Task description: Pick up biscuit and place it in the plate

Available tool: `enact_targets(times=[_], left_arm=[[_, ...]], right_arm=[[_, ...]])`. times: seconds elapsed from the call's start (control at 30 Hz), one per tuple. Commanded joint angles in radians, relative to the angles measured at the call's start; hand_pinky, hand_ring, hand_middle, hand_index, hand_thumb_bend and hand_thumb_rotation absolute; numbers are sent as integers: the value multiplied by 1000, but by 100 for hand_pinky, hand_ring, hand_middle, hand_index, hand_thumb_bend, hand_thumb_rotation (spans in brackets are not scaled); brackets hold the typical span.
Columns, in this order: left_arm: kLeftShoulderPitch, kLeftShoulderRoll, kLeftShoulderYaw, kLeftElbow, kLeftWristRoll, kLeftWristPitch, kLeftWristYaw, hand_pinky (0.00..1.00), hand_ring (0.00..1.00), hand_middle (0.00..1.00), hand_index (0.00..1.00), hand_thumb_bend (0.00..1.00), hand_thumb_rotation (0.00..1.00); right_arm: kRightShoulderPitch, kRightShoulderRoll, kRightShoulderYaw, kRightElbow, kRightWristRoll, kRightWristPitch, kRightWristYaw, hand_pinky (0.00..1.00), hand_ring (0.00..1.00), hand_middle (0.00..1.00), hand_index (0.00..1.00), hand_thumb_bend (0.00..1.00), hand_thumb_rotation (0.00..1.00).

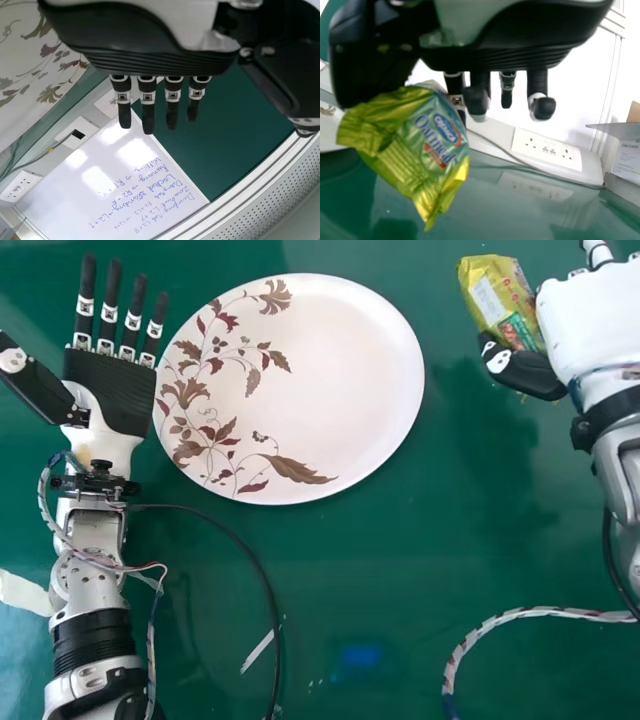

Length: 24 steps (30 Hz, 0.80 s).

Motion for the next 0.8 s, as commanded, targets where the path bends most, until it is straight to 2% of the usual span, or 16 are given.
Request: enact_targets(times=[0.0,0.2,0.57,0.77], left_arm=[[70,-32,11,72,-3,10,6,78,85,91,96,100,76],[64,-28,22,85,-19,31,6,72,83,90,95,100,72],[70,-36,13,77,9,-2,24,75,84,91,95,100,70],[54,-34,23,102,-13,11,12,74,83,88,94,100,72]], right_arm=[[20,16,-15,-33,2,3,-2,3,0,0,7,0,0],[58,38,-33,-69,11,-6,-27,3,0,0,7,0,0],[80,58,-57,-162,26,-24,53,3,0,0,7,3,0],[83,57,-72,-191,31,-42,86,3,0,0,6,0,0]])
